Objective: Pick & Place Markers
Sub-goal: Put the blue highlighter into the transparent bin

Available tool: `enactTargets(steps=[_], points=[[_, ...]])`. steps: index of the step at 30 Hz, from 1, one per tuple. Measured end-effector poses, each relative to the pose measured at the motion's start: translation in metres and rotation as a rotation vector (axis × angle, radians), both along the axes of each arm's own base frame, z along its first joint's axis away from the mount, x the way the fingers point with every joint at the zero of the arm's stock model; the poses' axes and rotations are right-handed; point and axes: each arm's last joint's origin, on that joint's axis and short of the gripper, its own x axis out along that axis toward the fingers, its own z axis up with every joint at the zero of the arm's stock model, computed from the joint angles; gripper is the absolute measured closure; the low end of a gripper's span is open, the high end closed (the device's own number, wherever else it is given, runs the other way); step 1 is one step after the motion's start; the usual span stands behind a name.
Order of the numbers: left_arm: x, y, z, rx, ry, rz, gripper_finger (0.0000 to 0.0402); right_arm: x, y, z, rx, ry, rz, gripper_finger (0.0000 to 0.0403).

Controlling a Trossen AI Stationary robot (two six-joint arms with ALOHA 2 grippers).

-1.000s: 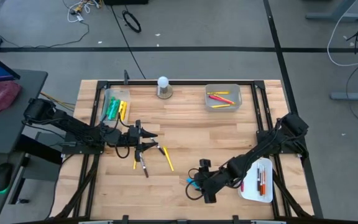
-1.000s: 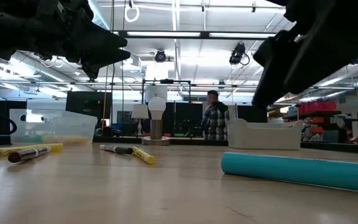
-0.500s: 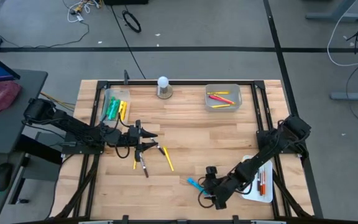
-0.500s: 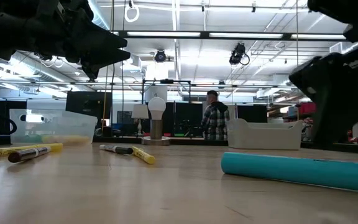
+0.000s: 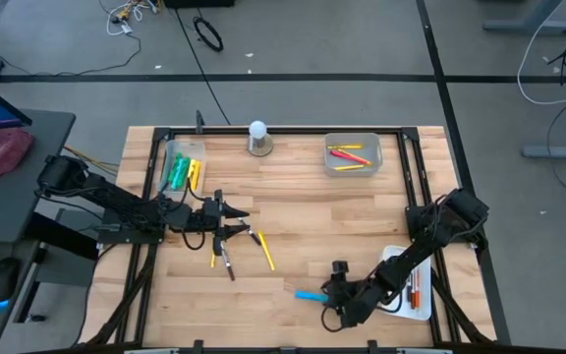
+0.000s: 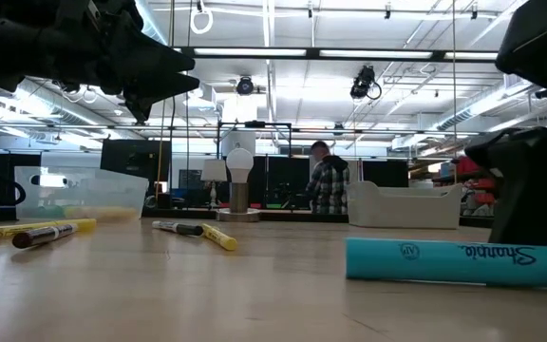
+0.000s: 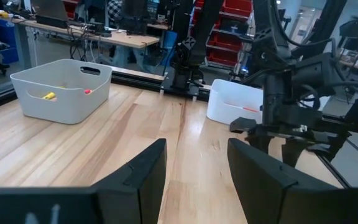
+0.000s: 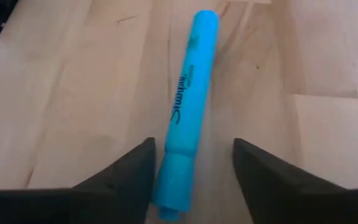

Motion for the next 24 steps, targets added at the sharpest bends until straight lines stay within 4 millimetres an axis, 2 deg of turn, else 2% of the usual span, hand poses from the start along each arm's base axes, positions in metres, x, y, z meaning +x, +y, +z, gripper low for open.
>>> enactTargets(steps=[10,14,16,19,24], points=[[-0.001,-0.005,0.000,0.028,0.002,-0.026,0.0223,-0.005,-0.007,-0.003,0.008,-0.029,-0.041,0.0350],[-0.003,-0.012,0.003,0.071,-0.023,-0.065,0.0223,-0.001,-0.014,0.012,0.006,-0.093,-0.062,0.0352],[-0.004,-0.016,0.005,0.091,-0.045,-0.081,0.0223,0.001,-0.025,0.022,-0.052,-0.138,-0.099,0.0352],[-0.005,-0.020,0.009,0.129,-0.082,-0.102,0.0223,0.015,-0.033,0.053,-0.029,-0.295,-0.171,0.0352],[-0.007,-0.026,0.013,0.185,-0.122,-0.127,0.0223,0.036,-0.048,0.074,-0.041,-0.495,-0.213,0.0352]])
